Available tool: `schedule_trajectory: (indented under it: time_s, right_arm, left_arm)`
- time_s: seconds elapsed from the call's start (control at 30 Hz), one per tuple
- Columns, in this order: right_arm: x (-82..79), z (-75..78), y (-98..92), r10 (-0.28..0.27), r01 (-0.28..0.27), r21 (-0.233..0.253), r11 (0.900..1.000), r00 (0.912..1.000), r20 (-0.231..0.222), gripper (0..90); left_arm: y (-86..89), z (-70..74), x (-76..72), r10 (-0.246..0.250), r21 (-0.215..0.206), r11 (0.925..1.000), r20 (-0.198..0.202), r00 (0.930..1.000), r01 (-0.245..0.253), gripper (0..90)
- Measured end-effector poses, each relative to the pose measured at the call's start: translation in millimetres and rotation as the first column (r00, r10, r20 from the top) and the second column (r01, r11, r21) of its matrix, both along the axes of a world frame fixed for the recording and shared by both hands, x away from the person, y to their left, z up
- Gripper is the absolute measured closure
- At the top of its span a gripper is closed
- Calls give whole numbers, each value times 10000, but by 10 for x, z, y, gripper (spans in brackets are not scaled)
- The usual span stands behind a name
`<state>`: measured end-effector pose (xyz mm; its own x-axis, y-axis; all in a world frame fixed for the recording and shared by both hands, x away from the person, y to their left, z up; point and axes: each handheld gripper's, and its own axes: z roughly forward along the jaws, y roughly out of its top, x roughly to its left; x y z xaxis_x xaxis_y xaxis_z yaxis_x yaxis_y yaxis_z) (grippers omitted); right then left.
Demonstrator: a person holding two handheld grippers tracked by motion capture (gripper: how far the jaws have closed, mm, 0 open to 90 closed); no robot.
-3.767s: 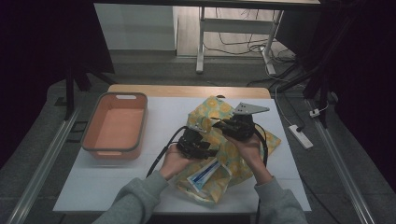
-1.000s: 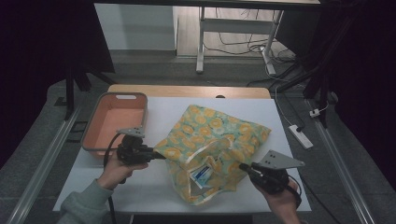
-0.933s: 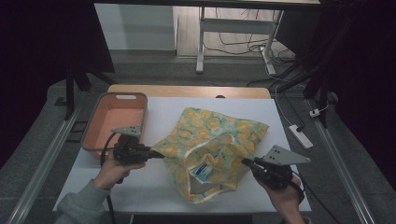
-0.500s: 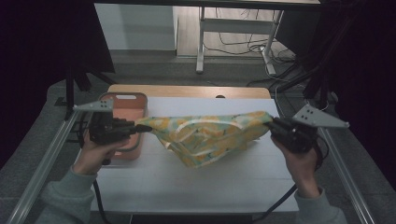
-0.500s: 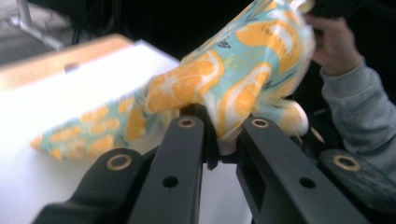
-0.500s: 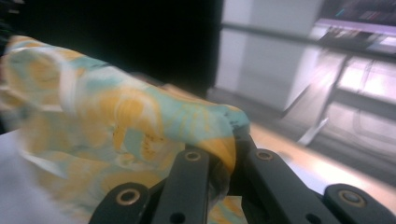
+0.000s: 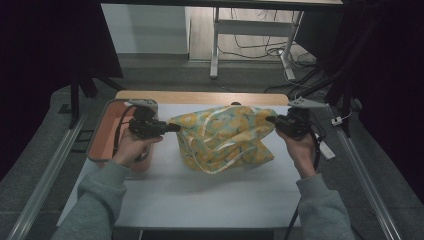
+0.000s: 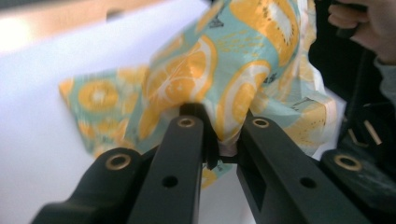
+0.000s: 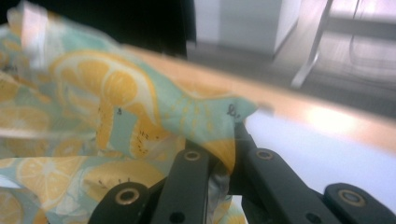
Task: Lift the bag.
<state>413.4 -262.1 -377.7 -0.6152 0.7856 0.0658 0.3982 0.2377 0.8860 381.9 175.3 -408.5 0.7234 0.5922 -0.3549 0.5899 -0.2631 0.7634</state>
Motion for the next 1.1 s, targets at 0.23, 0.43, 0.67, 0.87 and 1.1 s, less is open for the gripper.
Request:
schedule_trajectory:
  time_s: [0.23, 0.43, 0.67, 0.87, 1.1]
  right_arm:
    - [88, -266, 16, 440, -436, 84, 9990, 9971, -620, 836]
    - [-241, -170, -102, 633, -641, 538, 9965, 9978, 170, 333]
    - [-773, -495, -224, 1628, -1634, 115, 9865, 9858, 400, 327]
    - [-969, -788, -284, 2089, -2084, -449, 9770, 9779, 71, 341]
    - [-961, -862, -349, 1858, -1857, -647, 9805, 9826, -33, 351]
  left_arm:
    - [-15, -105, 1, 828, 402, 9956, 325, 9960, -841, 594]
    - [248, -45, -450, 1419, 1261, 9789, 1472, 9789, -1609, 103]
    - [432, -422, -990, 1542, 1390, 9756, 1165, 9811, -1699, 159]
    - [414, -557, -1125, 1380, 1436, 9770, 1371, 9809, -1575, 173]
    - [348, -621, -1101, 1218, 1650, 9761, 1238, 9848, -1414, 181]
